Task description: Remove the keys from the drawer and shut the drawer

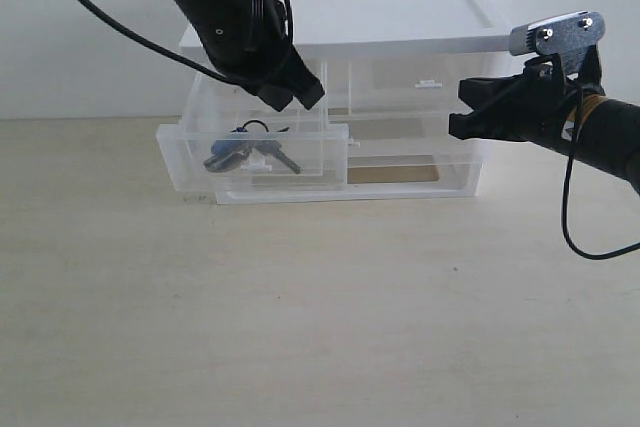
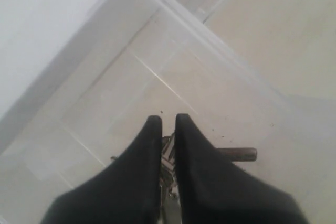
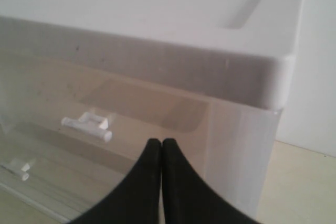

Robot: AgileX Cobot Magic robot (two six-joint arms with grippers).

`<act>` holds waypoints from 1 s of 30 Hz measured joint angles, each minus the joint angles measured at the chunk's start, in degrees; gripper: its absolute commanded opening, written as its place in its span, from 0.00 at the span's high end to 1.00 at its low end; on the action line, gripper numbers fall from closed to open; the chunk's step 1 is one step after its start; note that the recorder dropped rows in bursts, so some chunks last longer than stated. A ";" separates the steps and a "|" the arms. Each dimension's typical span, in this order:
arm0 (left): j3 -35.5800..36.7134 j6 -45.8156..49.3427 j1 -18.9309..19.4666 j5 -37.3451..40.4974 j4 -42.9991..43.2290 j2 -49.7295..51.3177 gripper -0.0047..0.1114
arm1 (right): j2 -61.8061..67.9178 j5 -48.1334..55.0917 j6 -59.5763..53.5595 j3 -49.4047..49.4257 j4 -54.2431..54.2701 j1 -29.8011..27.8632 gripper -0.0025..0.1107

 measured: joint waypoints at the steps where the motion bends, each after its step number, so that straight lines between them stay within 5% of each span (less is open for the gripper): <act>1: 0.00 0.00 0.00 0.28 0.26 0.00 0.71 | 0.00 0.00 0.00 0.00 0.00 0.00 0.98; 6: 0.00 -0.12 0.39 2.01 1.40 0.00 0.49 | 0.00 0.00 0.00 0.00 0.00 0.00 0.98; 23: 0.00 2.71 1.96 4.93 2.26 2.88 0.50 | 0.00 0.14 0.00 0.00 0.03 0.00 0.98; 26: 0.00 2.55 2.08 3.00 3.26 4.02 0.60 | 0.00 0.14 0.00 0.00 0.03 0.00 0.98; 30: -0.08 0.73 1.98 1.72 4.77 4.48 0.89 | 0.00 0.14 0.00 0.00 0.03 0.00 0.98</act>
